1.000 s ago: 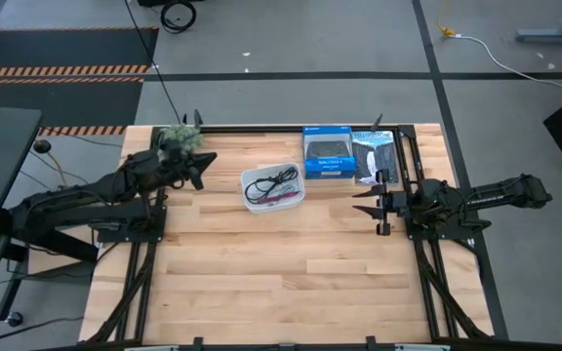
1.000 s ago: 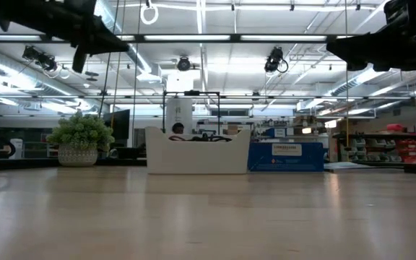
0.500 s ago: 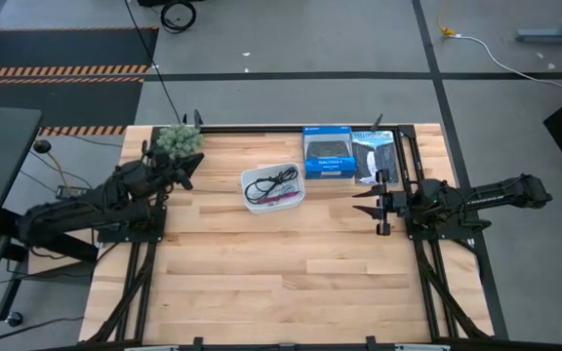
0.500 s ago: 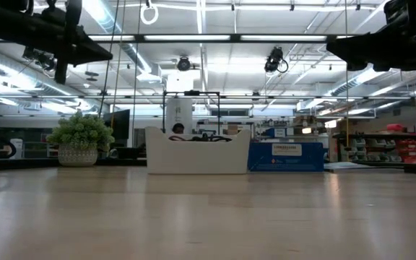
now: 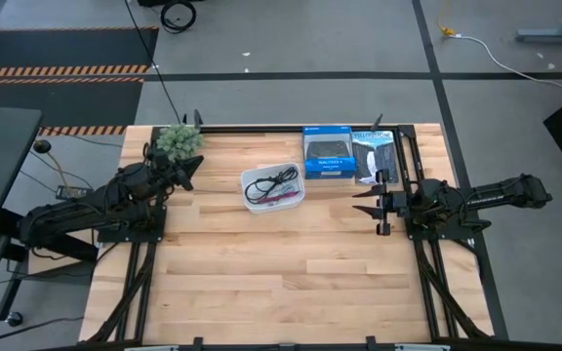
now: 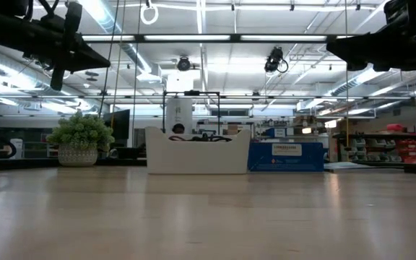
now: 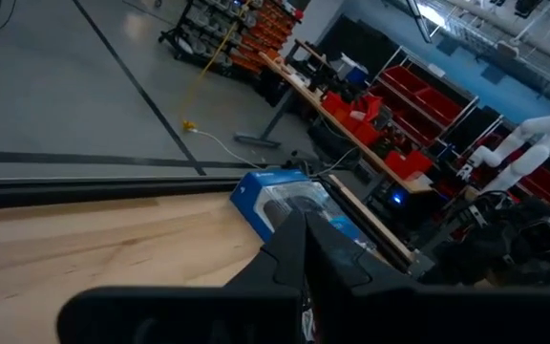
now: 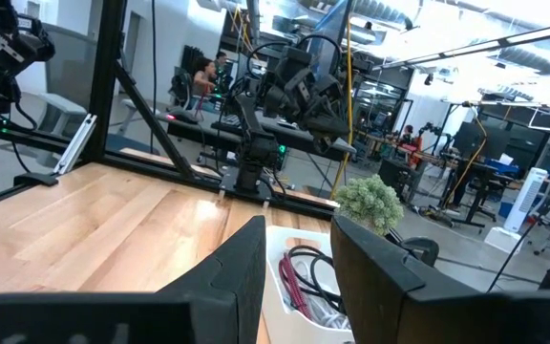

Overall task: Pick and place USB-C Cables
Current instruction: Return to Home Position

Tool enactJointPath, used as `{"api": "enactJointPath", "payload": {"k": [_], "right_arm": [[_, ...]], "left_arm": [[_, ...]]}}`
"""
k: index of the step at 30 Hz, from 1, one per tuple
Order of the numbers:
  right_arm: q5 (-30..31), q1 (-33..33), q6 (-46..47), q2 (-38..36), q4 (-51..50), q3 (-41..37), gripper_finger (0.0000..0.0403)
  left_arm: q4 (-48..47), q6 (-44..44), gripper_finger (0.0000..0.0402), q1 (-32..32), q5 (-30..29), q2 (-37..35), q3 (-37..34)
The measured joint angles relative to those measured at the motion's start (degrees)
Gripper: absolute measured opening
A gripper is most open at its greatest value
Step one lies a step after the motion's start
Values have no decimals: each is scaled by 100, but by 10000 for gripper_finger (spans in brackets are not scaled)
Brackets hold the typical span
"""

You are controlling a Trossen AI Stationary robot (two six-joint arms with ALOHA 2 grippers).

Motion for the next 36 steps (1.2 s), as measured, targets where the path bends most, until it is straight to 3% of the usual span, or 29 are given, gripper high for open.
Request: {"api": "enactJointPath", "payload": {"k": [12, 26, 36], "right_arm": [[0, 2, 0, 0, 0, -2, 128], [0, 1, 0, 2, -2, -1, 128], [0, 0, 0, 1, -1, -2, 128]], "left_arm": [[-83, 64, 5, 0, 2, 4, -4], [1230, -300, 4, -342, -43, 14, -1076], [1381, 211, 3, -356, -42, -94, -1145]]}}
